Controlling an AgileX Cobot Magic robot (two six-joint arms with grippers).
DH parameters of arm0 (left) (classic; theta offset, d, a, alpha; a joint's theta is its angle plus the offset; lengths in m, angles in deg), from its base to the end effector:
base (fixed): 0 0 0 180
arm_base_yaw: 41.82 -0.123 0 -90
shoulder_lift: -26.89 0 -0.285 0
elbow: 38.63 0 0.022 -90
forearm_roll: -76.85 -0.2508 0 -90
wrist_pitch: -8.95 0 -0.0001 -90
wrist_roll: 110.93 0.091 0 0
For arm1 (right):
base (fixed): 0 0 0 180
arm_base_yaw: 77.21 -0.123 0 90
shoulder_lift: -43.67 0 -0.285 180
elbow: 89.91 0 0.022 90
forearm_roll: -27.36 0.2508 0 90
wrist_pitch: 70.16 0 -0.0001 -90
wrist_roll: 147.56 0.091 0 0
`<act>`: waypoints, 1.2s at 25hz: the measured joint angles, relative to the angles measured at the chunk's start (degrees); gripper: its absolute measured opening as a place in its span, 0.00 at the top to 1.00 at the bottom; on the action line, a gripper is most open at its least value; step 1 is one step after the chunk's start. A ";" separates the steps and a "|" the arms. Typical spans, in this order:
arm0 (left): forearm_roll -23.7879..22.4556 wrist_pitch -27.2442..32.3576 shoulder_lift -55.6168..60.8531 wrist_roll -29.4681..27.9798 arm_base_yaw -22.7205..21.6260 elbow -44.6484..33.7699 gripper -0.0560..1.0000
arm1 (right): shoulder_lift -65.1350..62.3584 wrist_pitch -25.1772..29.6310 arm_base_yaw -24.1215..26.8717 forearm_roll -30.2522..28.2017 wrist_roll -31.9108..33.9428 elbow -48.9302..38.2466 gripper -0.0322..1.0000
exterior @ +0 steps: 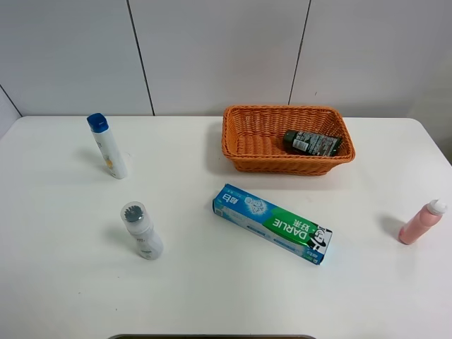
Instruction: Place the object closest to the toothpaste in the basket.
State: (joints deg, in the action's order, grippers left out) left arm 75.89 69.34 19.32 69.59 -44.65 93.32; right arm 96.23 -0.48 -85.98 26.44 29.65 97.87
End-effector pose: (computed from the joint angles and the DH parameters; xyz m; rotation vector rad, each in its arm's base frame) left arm -0.0063 0.0010 0.2803 -0.0417 2.0247 0.0570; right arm 0.0700 0.0094 0.5050 -0.1971 1.9882 0.0485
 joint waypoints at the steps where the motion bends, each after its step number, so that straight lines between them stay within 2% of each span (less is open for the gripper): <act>1: 0.00 0.00 0.00 0.00 0.00 0.00 0.06 | -1.42 0.00 1.14 -0.05 -0.06 0.05 0.01; 4: 0.00 0.00 0.00 0.00 0.00 0.00 0.06 | -5.41 0.00 2.80 -0.19 -0.29 0.07 0.01; 12: 0.00 0.00 0.00 0.00 0.00 0.00 0.06 | -15.01 0.06 2.94 -0.36 2.31 -1.65 0.01; 16: 0.00 0.00 0.00 0.00 0.00 0.00 0.06 | -21.21 0.06 2.94 -0.36 4.48 -9.25 0.01; 22: 0.00 0.00 0.00 0.00 0.00 0.00 0.06 | -30.87 0.11 2.94 -1.77 6.43 -26.37 0.01; 30: 0.00 0.00 0.00 0.00 0.00 0.00 0.06 | -37.69 -0.75 4.31 -3.73 6.87 -41.13 0.01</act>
State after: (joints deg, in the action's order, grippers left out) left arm 75.89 69.34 19.32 69.59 -44.65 93.32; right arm 58.53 -1.22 -81.67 22.71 36.52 56.75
